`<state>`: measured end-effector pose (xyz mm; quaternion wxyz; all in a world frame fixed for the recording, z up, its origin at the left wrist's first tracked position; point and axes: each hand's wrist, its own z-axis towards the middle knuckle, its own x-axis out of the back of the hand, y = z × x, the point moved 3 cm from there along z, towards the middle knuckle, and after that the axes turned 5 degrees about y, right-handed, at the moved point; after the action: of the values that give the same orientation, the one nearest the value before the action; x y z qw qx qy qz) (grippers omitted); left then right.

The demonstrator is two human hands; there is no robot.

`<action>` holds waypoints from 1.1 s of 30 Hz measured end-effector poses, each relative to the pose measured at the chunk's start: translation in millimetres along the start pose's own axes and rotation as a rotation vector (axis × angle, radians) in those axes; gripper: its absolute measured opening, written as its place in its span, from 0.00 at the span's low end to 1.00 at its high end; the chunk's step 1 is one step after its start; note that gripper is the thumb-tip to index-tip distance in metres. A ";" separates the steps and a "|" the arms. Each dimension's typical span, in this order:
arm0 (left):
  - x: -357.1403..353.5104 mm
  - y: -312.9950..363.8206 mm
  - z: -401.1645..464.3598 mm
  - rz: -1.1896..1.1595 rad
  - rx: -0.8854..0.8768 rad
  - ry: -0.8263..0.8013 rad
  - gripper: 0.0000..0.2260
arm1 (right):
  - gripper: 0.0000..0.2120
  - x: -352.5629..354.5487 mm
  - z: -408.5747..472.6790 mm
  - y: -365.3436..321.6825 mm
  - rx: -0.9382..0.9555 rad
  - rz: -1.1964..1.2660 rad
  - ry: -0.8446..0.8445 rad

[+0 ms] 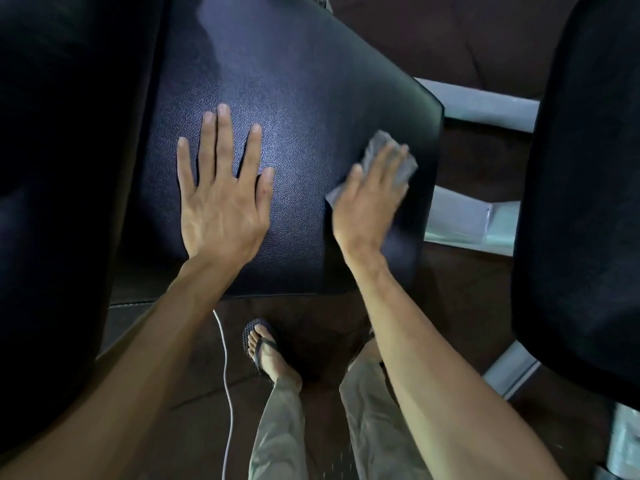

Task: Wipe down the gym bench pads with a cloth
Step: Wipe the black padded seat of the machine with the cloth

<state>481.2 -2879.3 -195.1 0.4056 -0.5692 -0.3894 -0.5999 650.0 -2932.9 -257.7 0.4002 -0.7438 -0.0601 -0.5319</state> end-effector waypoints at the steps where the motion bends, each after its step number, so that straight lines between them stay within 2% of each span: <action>1: 0.0 -0.1 0.9 -0.001 0.001 0.000 0.25 | 0.28 -5.5 0.2 -21.3 0.060 0.016 0.008; 3: -0.1 0.5 3.3 -0.009 0.003 -0.002 0.25 | 0.28 -10.0 -25.3 -50.6 0.266 0.058 -0.008; 4: 0.3 0.4 4.2 -0.014 0.006 -0.005 0.25 | 0.28 -9.4 -48.0 -51.6 0.332 0.071 -0.067; 6: 0.8 -0.4 3.6 -0.018 0.011 -0.007 0.25 | 0.29 -1.0 -89.0 -25.5 0.393 0.044 -0.183; 8: 0.3 -1.1 1.6 -0.015 0.010 -0.008 0.25 | 0.29 9.8 -104.5 16.2 0.405 -0.014 -0.209; 12: -1.8 -1.8 0.6 -0.009 -0.009 -0.003 0.25 | 0.30 15.4 -34.5 49.3 0.243 0.012 -0.152; 14: -2.9 -2.4 0.0 0.009 -0.016 -0.007 0.26 | 0.31 11.2 24.1 26.2 0.107 0.027 -0.064; 16: -4.0 -2.4 -0.7 0.018 -0.025 -0.005 0.26 | 0.31 0.3 74.0 -15.2 0.052 0.042 -0.033; 18: -4.7 -2.1 0.1 0.013 -0.027 0.003 0.25 | 0.30 -12.0 92.2 -57.6 0.158 0.037 -0.051; 20: -3.8 -2.1 0.8 0.001 -0.020 0.008 0.25 | 0.29 -16.0 75.7 -79.7 0.368 0.031 -0.087; 22: -3.6 -1.9 1.2 -0.004 -0.014 0.008 0.26 | 0.27 -8.1 34.3 -67.4 0.583 0.014 -0.167; 25: -4.7 -3.1 1.0 0.008 -0.022 0.006 0.26 | 0.28 10.8 -31.2 0.2 0.794 -0.079 -0.286; 27: -5.0 -3.2 1.1 0.016 -0.024 0.011 0.26 | 0.28 19.3 -41.3 43.7 0.753 -0.140 -0.264; 29: -5.3 -2.9 1.0 0.025 -0.026 0.012 0.26 | 0.29 21.9 -18.2 57.6 0.573 -0.138 -0.248; 33: -6.5 -2.5 -0.9 0.044 -0.032 0.012 0.26 | 0.31 7.0 74.7 10.2 0.152 0.016 -0.103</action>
<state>478.6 -2878.9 -201.6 0.4118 -0.5805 -0.3646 -0.6004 713.7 -2892.8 -265.8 0.4561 -0.7381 -0.1150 -0.4837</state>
